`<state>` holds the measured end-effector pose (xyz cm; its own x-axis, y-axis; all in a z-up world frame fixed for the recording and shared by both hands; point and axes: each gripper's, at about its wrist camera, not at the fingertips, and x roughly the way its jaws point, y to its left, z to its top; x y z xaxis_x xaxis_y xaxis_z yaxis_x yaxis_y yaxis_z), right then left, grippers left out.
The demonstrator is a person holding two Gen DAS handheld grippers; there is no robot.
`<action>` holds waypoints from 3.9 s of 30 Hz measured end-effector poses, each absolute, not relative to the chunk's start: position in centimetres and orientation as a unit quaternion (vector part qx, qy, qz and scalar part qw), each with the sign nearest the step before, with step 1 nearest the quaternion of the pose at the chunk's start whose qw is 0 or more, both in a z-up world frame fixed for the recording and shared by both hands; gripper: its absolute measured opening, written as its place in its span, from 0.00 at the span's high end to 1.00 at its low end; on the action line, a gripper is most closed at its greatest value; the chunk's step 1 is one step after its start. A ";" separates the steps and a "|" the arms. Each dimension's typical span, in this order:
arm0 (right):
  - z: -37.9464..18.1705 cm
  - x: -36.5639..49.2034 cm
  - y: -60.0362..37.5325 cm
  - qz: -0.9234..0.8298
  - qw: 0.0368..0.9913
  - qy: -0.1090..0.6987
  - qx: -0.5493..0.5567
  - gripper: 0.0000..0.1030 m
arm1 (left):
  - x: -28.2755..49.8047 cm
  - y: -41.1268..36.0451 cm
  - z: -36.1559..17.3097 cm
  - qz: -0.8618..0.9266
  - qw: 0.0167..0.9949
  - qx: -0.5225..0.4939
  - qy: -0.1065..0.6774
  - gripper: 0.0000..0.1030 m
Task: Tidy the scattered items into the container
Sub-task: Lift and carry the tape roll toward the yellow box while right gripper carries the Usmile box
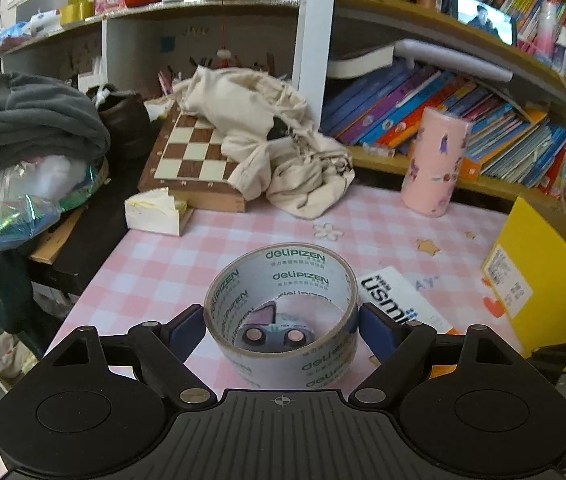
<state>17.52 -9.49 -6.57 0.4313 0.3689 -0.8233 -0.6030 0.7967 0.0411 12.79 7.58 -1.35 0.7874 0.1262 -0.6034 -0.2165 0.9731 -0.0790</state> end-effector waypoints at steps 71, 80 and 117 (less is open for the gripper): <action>-1.2 2.7 -15.2 0.290 0.869 0.394 -0.072 0.52 | -4.2 1.9 1.1 0.047 0.946 -0.097 0.307 0.18; -0.8 0.5 -15.8 0.276 0.877 0.387 -0.067 0.52 | -5.4 1.8 1.3 0.029 0.947 -0.101 0.303 0.18; -1.3 -3.2 -24.4 0.177 0.901 0.396 -0.012 0.52 | -4.8 -5.2 1.1 -0.080 0.944 -0.063 0.314 0.18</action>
<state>-3.18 -24.43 -1.33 0.6231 0.3094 -0.7184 -0.3289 0.9369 0.1184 -4.81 -5.19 1.11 0.7900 -0.1903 -0.5829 0.1110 0.9793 -0.1693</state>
